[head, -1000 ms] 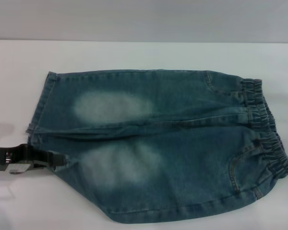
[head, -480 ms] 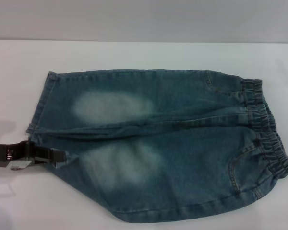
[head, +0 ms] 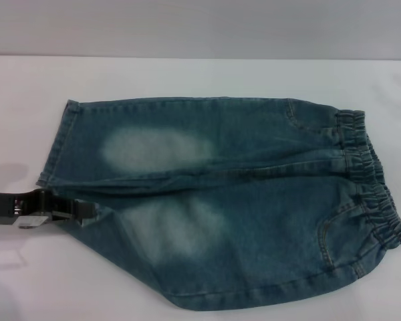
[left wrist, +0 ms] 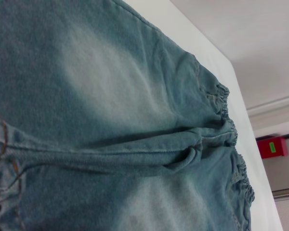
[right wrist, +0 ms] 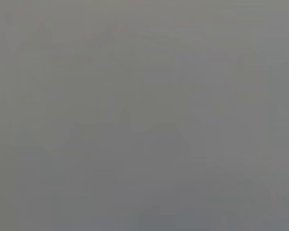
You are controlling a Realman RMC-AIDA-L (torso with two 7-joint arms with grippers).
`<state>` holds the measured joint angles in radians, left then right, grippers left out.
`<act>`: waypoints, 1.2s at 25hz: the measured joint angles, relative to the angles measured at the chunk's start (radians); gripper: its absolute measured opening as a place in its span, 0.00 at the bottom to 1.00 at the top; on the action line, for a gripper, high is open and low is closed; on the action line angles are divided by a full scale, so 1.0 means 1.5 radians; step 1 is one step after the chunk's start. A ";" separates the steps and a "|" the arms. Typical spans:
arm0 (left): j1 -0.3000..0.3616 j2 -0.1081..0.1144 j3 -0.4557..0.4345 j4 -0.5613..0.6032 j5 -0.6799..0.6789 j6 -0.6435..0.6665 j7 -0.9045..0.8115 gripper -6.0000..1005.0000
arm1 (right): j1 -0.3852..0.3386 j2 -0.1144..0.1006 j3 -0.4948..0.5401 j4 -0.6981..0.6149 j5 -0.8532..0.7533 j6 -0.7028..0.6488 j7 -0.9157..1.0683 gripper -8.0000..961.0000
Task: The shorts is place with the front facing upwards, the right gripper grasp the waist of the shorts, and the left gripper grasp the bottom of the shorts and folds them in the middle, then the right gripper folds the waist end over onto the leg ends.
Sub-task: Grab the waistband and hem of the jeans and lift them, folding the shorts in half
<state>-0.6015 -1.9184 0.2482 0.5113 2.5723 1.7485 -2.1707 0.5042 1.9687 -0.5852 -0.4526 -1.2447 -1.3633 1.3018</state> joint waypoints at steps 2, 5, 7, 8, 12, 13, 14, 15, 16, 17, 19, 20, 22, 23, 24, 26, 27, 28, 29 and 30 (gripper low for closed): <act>0.000 0.000 0.000 0.000 0.000 -0.001 0.000 0.06 | 0.003 -0.022 0.000 -0.012 -0.053 -0.018 0.059 0.75; -0.001 0.000 -0.001 0.000 0.000 -0.004 0.000 0.06 | 0.005 -0.052 0.000 -0.043 -0.139 -0.055 0.132 0.75; -0.002 0.000 0.000 0.000 0.000 -0.005 0.000 0.06 | 0.006 -0.069 -0.001 -0.078 -0.201 -0.082 0.178 0.75; -0.002 0.000 0.000 0.000 0.000 -0.005 0.000 0.06 | 0.006 -0.076 -0.001 -0.093 -0.229 -0.093 0.197 0.75; -0.004 0.000 0.001 0.000 0.000 -0.005 0.000 0.06 | 0.018 -0.105 0.003 -0.143 -0.355 -0.156 0.272 0.75; -0.006 0.000 0.001 0.000 0.000 -0.005 0.000 0.06 | 0.023 -0.110 0.005 -0.157 -0.385 -0.174 0.288 0.75; -0.007 0.000 0.001 0.000 0.000 -0.005 0.000 0.06 | 0.028 -0.117 0.006 -0.171 -0.416 -0.191 0.303 0.75; -0.007 0.000 0.001 0.000 0.000 -0.005 0.000 0.06 | 0.034 -0.121 0.005 -0.181 -0.440 -0.204 0.315 0.75; -0.008 0.000 0.001 0.000 0.000 -0.005 0.000 0.06 | 0.046 -0.128 0.004 -0.195 -0.487 -0.225 0.334 0.75; -0.008 0.000 0.001 0.000 0.000 -0.005 0.000 0.06 | 0.057 -0.134 0.004 -0.204 -0.528 -0.242 0.349 0.75; -0.009 0.000 0.001 0.000 0.000 -0.010 0.001 0.06 | 0.091 -0.143 0.003 -0.223 -0.640 -0.290 0.375 0.75; -0.010 0.000 0.001 0.000 0.000 -0.012 0.001 0.06 | 0.105 -0.144 0.001 -0.229 -0.683 -0.312 0.381 0.75; -0.010 0.000 0.000 0.000 0.000 -0.014 0.001 0.07 | 0.143 -0.142 -0.009 -0.238 -0.791 -0.365 0.387 0.75; -0.010 0.000 0.000 0.000 0.000 -0.014 0.001 0.07 | 0.143 -0.142 -0.009 -0.238 -0.791 -0.365 0.387 0.75; -0.010 0.000 0.000 0.000 0.000 -0.014 0.001 0.07 | 0.153 -0.141 -0.019 -0.236 -0.818 -0.378 0.388 0.75; -0.012 0.000 -0.003 -0.001 -0.004 -0.015 0.001 0.07 | 0.168 -0.137 -0.048 -0.233 -0.860 -0.394 0.392 0.75; -0.012 0.000 -0.003 -0.001 -0.004 -0.015 0.001 0.07 | 0.172 -0.135 -0.062 -0.232 -0.874 -0.397 0.395 0.75; -0.012 0.000 -0.003 -0.001 -0.004 -0.015 0.001 0.07 | 0.175 -0.131 -0.079 -0.233 -0.888 -0.398 0.399 0.75; -0.012 0.000 -0.003 -0.001 -0.004 -0.015 0.001 0.07 | 0.177 -0.126 -0.091 -0.234 -0.902 -0.398 0.402 0.75; -0.013 0.000 -0.003 -0.003 -0.007 -0.015 0.001 0.07 | 0.178 -0.122 -0.100 -0.235 -0.914 -0.398 0.404 0.75</act>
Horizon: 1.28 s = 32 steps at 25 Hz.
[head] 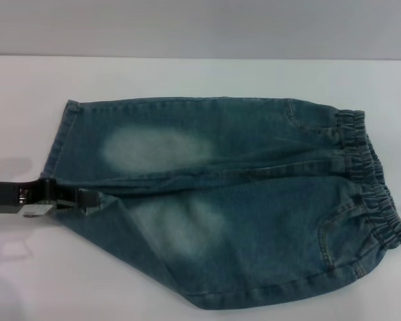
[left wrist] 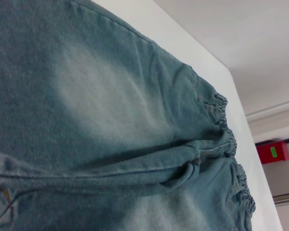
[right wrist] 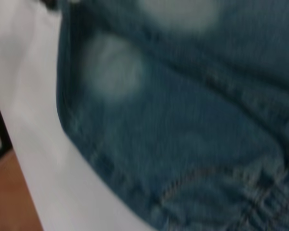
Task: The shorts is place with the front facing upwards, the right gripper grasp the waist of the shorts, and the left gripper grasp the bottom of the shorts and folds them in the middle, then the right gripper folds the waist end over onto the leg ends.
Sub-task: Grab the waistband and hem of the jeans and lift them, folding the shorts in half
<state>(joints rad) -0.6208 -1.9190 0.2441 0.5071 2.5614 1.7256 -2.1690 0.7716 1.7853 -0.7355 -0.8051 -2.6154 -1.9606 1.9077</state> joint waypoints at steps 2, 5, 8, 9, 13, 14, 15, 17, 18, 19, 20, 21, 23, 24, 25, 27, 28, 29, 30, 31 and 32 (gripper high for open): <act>0.000 0.000 0.000 -0.001 -0.002 0.000 0.000 0.07 | 0.001 0.012 -0.014 -0.002 -0.025 0.006 0.002 0.75; 0.001 0.000 0.000 -0.002 -0.014 0.003 0.000 0.07 | 0.001 0.029 -0.020 -0.003 -0.058 0.028 0.002 0.75; 0.003 0.000 0.001 -0.003 -0.017 0.006 0.000 0.07 | -0.001 0.047 -0.025 0.001 -0.085 0.052 0.002 0.75; 0.003 0.000 0.001 -0.003 -0.017 0.006 0.000 0.07 | -0.002 0.052 -0.029 0.002 -0.090 0.058 0.002 0.75; 0.006 0.000 0.000 -0.004 -0.018 0.005 0.000 0.07 | -0.005 0.072 -0.039 0.002 -0.127 0.083 0.003 0.75; 0.006 0.000 0.000 -0.004 -0.018 0.005 0.000 0.07 | -0.005 0.077 -0.039 0.002 -0.141 0.092 0.004 0.75; 0.006 0.000 0.000 -0.004 -0.018 0.005 0.000 0.08 | -0.005 0.082 -0.039 0.003 -0.152 0.100 0.005 0.75; 0.007 -0.001 0.000 -0.004 -0.018 0.006 0.000 0.08 | -0.005 0.089 -0.040 0.004 -0.166 0.113 0.009 0.75; 0.008 -0.001 0.000 -0.004 -0.018 0.006 0.000 0.08 | -0.005 0.091 -0.040 0.005 -0.168 0.116 0.010 0.75; 0.009 -0.002 0.000 -0.004 -0.018 0.006 0.000 0.08 | -0.005 0.092 -0.040 0.006 -0.169 0.120 0.011 0.75; 0.009 -0.002 0.000 -0.004 -0.018 0.006 0.000 0.08 | -0.005 0.094 -0.040 0.009 -0.169 0.126 0.011 0.75; 0.010 -0.003 0.000 -0.004 -0.018 0.005 0.000 0.08 | -0.005 0.094 -0.040 0.009 -0.169 0.126 0.011 0.75; 0.011 -0.004 0.000 -0.004 -0.018 0.004 0.001 0.08 | -0.004 0.096 -0.040 0.014 -0.169 0.131 0.011 0.75; 0.012 -0.004 0.000 -0.004 -0.018 0.004 0.001 0.08 | -0.003 0.096 -0.040 0.017 -0.169 0.132 0.011 0.75; 0.012 -0.005 0.001 -0.004 -0.018 0.004 0.003 0.08 | -0.001 0.097 -0.040 0.019 -0.169 0.133 0.011 0.75; 0.012 -0.005 0.002 -0.004 -0.018 0.005 0.005 0.08 | 0.002 0.098 -0.040 0.026 -0.169 0.136 0.011 0.75; 0.012 -0.005 0.002 -0.004 -0.018 0.005 0.005 0.08 | 0.003 0.098 -0.040 0.028 -0.168 0.137 0.012 0.75; 0.013 -0.004 0.001 -0.004 -0.018 0.006 0.006 0.08 | 0.005 0.099 -0.040 0.031 -0.167 0.138 0.012 0.75; 0.013 -0.004 0.001 -0.004 -0.018 0.006 0.006 0.08 | 0.006 0.099 -0.040 0.032 -0.166 0.139 0.012 0.75; 0.013 -0.004 0.001 -0.004 -0.018 0.006 0.006 0.08 | 0.007 0.100 -0.040 0.033 -0.165 0.139 0.012 0.75; 0.014 -0.003 0.000 -0.004 -0.018 0.006 0.006 0.08 | 0.008 0.102 -0.040 0.032 -0.165 0.139 0.012 0.75</act>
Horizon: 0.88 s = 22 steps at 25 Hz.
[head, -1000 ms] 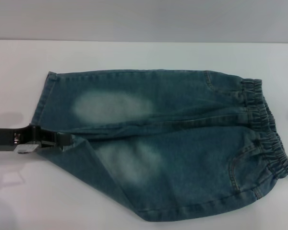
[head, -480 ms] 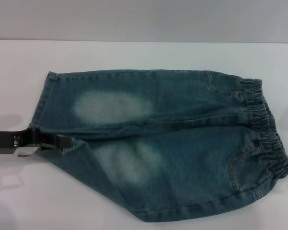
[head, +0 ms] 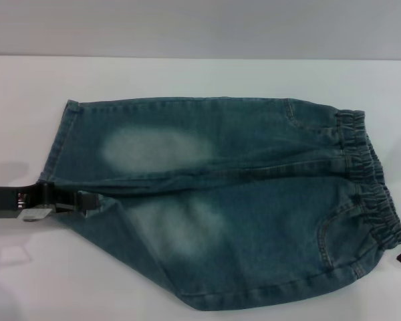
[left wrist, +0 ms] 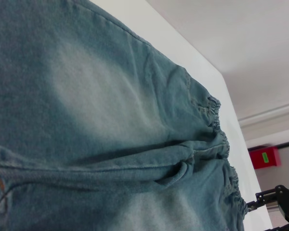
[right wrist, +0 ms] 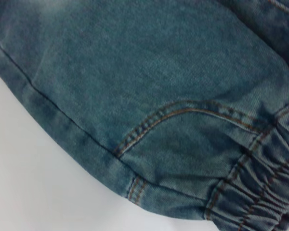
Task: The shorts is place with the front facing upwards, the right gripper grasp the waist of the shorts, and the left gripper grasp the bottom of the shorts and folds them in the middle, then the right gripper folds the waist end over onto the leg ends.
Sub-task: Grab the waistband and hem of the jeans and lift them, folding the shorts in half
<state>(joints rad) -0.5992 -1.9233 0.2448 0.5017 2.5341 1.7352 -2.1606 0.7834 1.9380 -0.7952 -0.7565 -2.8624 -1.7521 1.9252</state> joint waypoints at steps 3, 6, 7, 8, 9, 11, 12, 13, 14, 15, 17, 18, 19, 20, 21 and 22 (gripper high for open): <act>0.002 0.002 0.000 0.000 0.000 0.000 -0.002 0.08 | 0.001 0.005 0.000 -0.005 0.001 -0.003 0.000 0.75; 0.001 0.003 -0.001 0.000 0.000 0.000 -0.003 0.09 | 0.003 0.008 0.000 -0.007 0.001 -0.002 0.000 0.75; 0.000 0.003 -0.001 0.000 0.000 0.000 -0.004 0.09 | 0.003 0.008 0.000 -0.007 0.002 -0.002 0.000 0.75; 0.000 0.003 -0.001 0.000 0.000 0.000 -0.004 0.09 | 0.004 0.009 0.000 -0.007 0.002 -0.001 0.000 0.75; -0.001 0.003 -0.001 0.000 0.000 0.000 -0.004 0.09 | 0.004 0.009 0.000 -0.008 0.002 -0.001 0.000 0.75; -0.002 0.003 -0.001 0.000 0.000 0.000 -0.004 0.09 | 0.006 0.009 0.000 -0.009 0.002 -0.001 0.000 0.75; -0.002 0.003 -0.001 0.000 0.000 0.000 -0.004 0.09 | 0.006 0.008 0.000 -0.010 0.002 -0.001 0.000 0.75; -0.003 0.003 -0.001 0.000 0.000 0.000 -0.004 0.09 | 0.007 0.007 -0.001 -0.011 0.001 -0.002 0.000 0.75; -0.003 0.003 -0.001 0.000 0.000 0.000 -0.004 0.09 | 0.007 0.006 -0.001 -0.013 0.000 -0.002 0.001 0.75; -0.003 0.003 0.000 0.000 0.000 -0.001 -0.003 0.09 | 0.007 0.004 -0.001 -0.013 -0.001 -0.002 0.003 0.75; -0.003 0.003 0.000 0.000 0.000 -0.002 -0.004 0.09 | 0.007 0.002 -0.001 -0.016 -0.002 -0.002 0.007 0.75; -0.003 0.003 0.000 0.000 0.000 -0.003 -0.004 0.09 | 0.008 0.002 -0.001 -0.018 -0.003 -0.002 0.009 0.75; -0.004 0.003 0.000 0.000 0.000 -0.003 -0.004 0.09 | 0.009 0.002 -0.001 -0.021 -0.006 -0.002 0.012 0.75; -0.004 0.003 0.000 0.000 0.000 -0.003 -0.004 0.09 | 0.009 0.004 -0.001 -0.023 -0.010 -0.002 0.014 0.75; -0.004 0.003 0.000 0.000 0.000 -0.003 -0.004 0.09 | 0.010 0.006 -0.002 -0.026 -0.015 0.000 0.016 0.75; -0.004 0.003 0.000 0.000 0.000 -0.003 -0.005 0.09 | 0.010 0.008 -0.004 -0.027 -0.018 0.001 0.017 0.75</act>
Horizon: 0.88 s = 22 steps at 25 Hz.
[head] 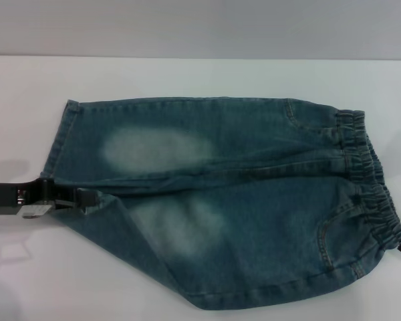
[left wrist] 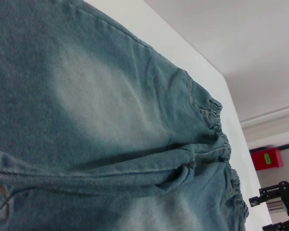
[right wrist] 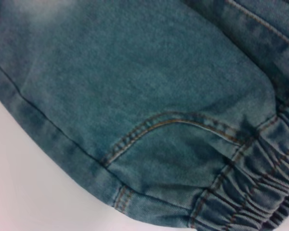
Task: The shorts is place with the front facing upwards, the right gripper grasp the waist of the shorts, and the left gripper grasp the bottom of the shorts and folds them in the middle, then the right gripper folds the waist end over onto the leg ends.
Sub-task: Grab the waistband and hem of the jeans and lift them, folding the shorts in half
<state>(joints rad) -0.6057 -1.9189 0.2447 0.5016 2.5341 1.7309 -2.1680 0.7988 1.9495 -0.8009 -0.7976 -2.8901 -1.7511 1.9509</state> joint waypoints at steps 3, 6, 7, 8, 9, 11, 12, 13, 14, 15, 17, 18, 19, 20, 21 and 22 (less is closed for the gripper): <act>0.000 0.000 0.000 0.000 0.000 0.001 0.000 0.09 | 0.001 0.007 -0.020 -0.001 -0.011 0.011 0.009 0.75; 0.000 0.000 -0.001 0.000 0.000 0.003 -0.001 0.09 | -0.001 0.012 -0.041 -0.001 -0.018 0.022 0.021 0.75; 0.000 0.000 -0.001 0.000 0.000 0.004 -0.001 0.09 | -0.002 0.012 -0.045 -0.001 -0.019 0.023 0.022 0.75; 0.000 0.000 -0.001 0.000 -0.001 0.004 -0.001 0.10 | -0.003 0.013 -0.047 -0.001 -0.019 0.027 0.023 0.75; 0.000 0.000 -0.001 0.000 -0.002 0.004 -0.001 0.10 | -0.003 0.013 -0.047 -0.001 -0.019 0.027 0.023 0.75; 0.000 0.000 -0.002 0.000 -0.004 0.004 -0.001 0.10 | -0.002 0.014 -0.047 0.000 -0.019 0.029 0.024 0.75; 0.000 0.000 -0.002 0.000 -0.005 0.004 -0.001 0.10 | -0.001 0.014 -0.047 0.001 -0.019 0.030 0.024 0.75; -0.001 0.000 -0.002 0.000 -0.005 0.004 -0.001 0.10 | 0.000 0.015 -0.047 0.003 -0.019 0.031 0.024 0.75; -0.001 0.000 -0.002 0.000 -0.006 0.004 -0.001 0.10 | 0.001 0.016 -0.048 0.004 -0.019 0.032 0.024 0.75; -0.001 0.000 -0.002 0.000 -0.006 0.004 -0.001 0.10 | 0.001 0.017 -0.048 0.004 -0.019 0.032 0.024 0.75; -0.002 0.000 -0.002 0.000 -0.006 0.004 -0.002 0.10 | 0.002 0.019 -0.048 0.005 -0.018 0.032 0.024 0.75; -0.002 0.000 -0.001 0.000 -0.006 0.004 -0.002 0.10 | 0.002 0.021 -0.048 0.004 -0.018 0.032 0.024 0.75; -0.002 0.000 -0.001 0.000 -0.006 0.004 -0.002 0.10 | 0.002 0.022 -0.048 0.004 -0.018 0.032 0.024 0.75; -0.002 0.000 -0.001 0.000 -0.006 0.003 -0.002 0.10 | 0.002 0.023 -0.048 0.004 -0.018 0.032 0.023 0.75; -0.002 0.000 -0.002 0.000 -0.006 0.003 -0.002 0.10 | 0.002 0.024 -0.048 0.003 -0.017 0.032 0.023 0.75; -0.002 0.000 -0.002 0.000 -0.006 0.003 -0.002 0.10 | 0.002 0.024 -0.048 0.003 -0.016 0.032 0.022 0.75</act>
<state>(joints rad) -0.6081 -1.9189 0.2422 0.5015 2.5247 1.7352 -2.1706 0.8012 1.9853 -0.8729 -0.7929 -2.9142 -1.7026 1.9843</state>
